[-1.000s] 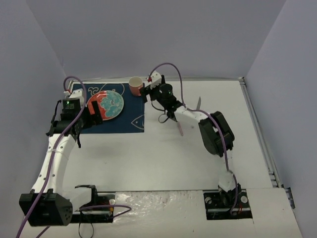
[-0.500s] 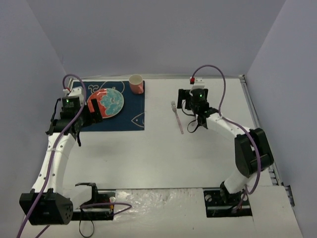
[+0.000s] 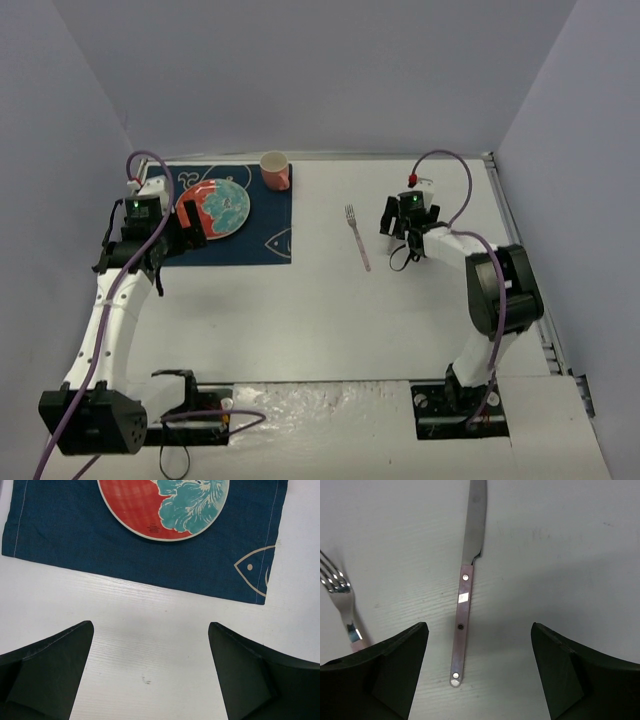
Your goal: Set the dinner table for one person
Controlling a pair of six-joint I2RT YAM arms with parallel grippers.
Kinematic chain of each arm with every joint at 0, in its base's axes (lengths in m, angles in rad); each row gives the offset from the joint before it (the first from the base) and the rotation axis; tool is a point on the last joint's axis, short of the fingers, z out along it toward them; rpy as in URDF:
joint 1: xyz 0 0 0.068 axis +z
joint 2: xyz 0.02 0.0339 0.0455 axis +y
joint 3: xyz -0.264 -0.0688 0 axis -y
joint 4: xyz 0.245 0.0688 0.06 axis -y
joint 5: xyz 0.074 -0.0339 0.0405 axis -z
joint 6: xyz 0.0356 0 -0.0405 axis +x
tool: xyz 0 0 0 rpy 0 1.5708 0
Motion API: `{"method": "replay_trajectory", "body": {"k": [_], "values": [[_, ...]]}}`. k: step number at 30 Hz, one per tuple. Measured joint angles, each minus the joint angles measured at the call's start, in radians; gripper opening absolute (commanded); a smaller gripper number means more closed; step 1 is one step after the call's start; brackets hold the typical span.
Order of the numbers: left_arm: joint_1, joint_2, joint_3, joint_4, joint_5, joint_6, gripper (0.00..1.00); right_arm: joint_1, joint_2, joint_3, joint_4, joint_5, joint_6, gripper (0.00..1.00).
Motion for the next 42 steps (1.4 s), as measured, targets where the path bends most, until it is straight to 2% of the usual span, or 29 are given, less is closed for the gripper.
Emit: {"method": "replay_trajectory", "body": {"k": [4,17,29,37,42], "values": [[0.0,0.0,0.0,0.0,0.0,0.0,0.97,0.0,0.095,0.009,-0.007,0.014,0.011,0.67],[0.0,0.0,0.0,0.0,0.0,0.0,0.97,0.0,0.175,0.103,-0.012,0.061,0.027,0.46],[0.0,0.0,0.0,0.0,0.0,0.0,0.97,-0.001,0.193,0.127,-0.019,0.069,0.03,0.02],[0.0,0.0,0.0,0.0,0.0,0.0,0.97,0.007,0.173,0.127,-0.053,0.085,-0.006,0.0],[0.0,0.0,0.0,0.0,0.0,0.0,0.97,0.082,0.044,0.125,-0.096,0.105,-0.034,0.0]]}}
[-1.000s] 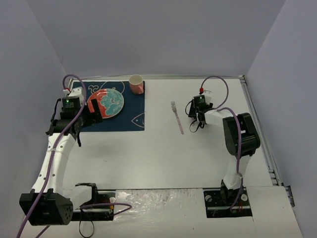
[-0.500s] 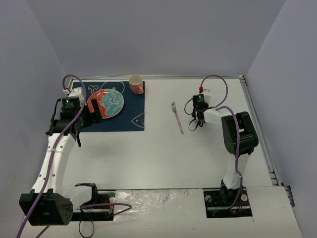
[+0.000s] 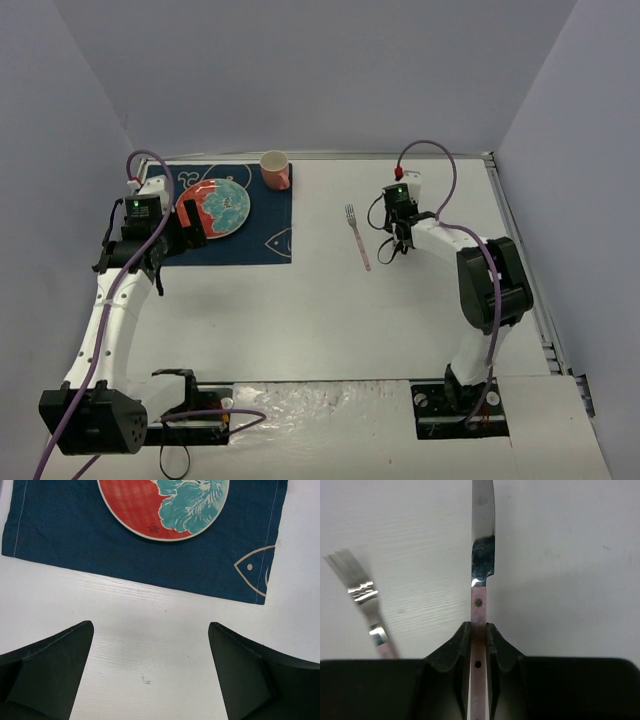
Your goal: Set the dinner table for one person
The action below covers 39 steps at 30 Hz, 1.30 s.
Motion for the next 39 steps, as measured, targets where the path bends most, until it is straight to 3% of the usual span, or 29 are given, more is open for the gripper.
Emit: {"method": "replay_trajectory", "body": {"k": [7,15,26,39], "values": [[0.0,0.0,0.0,0.0,0.0,0.0,0.97,0.26,-0.119,0.085,0.006,0.002,0.022,0.0],[0.0,-0.004,0.0,0.0,-0.001,0.0,0.97,0.46,0.009,0.265,0.008,-0.011,0.081,0.0],[0.0,-0.017,0.0,0.0,-0.008,0.0,0.97,0.53,0.348,0.515,-0.006,-0.017,0.188,0.0],[0.0,-0.024,0.0,-0.002,-0.019,0.0,0.97,0.531,0.536,0.669,-0.016,-0.028,0.307,0.0]]}}
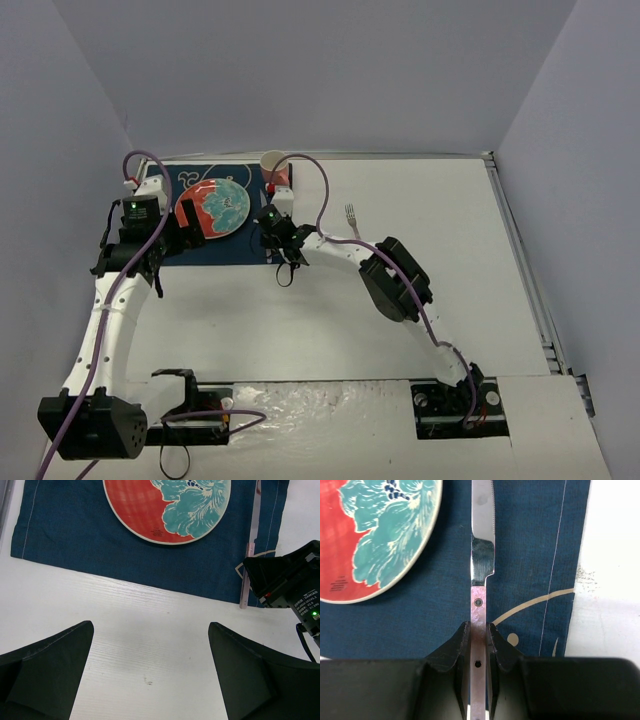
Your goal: Set the dinner table for one person
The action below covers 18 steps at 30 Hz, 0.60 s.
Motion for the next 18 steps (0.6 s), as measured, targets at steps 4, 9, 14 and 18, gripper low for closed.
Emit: {"method": "replay_trajectory", "body": {"k": [4,9,14,18], "values": [[0.0,0.0,0.0,0.0,0.0,0.0,0.97,-0.006,0.028,0.01,0.0,0.001,0.025,0.0],[0.0,0.0,0.0,0.0,0.0,0.0,0.97,-0.013,0.04,0.015,-0.002,0.006,0.047,0.0],[0.0,0.0,0.0,-0.001,0.0,0.0,0.97,-0.019,0.044,0.031,0.0,0.013,0.074,0.0],[0.0,0.0,0.0,-0.001,0.0,0.0,0.97,-0.024,0.051,0.033,0.0,0.016,0.093,0.0]]}}
